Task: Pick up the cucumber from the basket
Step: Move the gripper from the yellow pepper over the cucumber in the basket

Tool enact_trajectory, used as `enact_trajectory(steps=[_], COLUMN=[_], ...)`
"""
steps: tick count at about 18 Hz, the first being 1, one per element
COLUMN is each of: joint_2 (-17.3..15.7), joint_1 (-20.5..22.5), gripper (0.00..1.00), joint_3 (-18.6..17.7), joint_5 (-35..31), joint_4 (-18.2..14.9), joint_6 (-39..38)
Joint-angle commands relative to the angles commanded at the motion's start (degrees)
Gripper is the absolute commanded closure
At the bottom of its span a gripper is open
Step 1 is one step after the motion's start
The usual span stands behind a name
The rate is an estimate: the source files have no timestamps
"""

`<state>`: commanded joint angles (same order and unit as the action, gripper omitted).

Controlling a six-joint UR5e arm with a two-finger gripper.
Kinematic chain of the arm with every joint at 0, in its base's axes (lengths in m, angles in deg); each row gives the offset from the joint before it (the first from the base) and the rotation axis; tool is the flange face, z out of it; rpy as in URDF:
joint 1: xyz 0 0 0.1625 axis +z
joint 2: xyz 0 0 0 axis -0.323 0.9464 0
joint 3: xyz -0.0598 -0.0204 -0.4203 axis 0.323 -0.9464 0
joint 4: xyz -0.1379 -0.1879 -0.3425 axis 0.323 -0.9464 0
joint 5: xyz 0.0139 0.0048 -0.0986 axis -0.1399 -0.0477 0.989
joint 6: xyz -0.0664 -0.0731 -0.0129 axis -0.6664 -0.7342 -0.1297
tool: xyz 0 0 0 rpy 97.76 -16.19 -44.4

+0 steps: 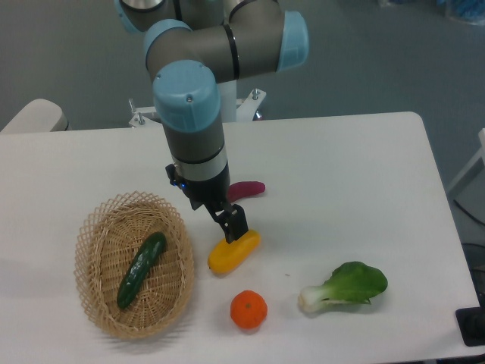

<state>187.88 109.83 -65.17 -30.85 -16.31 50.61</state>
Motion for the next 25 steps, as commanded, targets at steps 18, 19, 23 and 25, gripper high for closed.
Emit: enact_trajectory(steps=[18,19,23,25], joint_2=[0.6,0.6,0.5,0.6], joint_1=[-4.1,-4.1,-4.4,-5.4], gripper=[0.0,0.0,0.0,0.0], joint_3=[-2.3,-2.3,-2.7,-2.7], joint_5=[0.7,0.7,2.0,2.3], joint_4=[1.8,1.8,1.8,1.8], joint_6=[-14.1,-15.1,-19.7,-24.2])
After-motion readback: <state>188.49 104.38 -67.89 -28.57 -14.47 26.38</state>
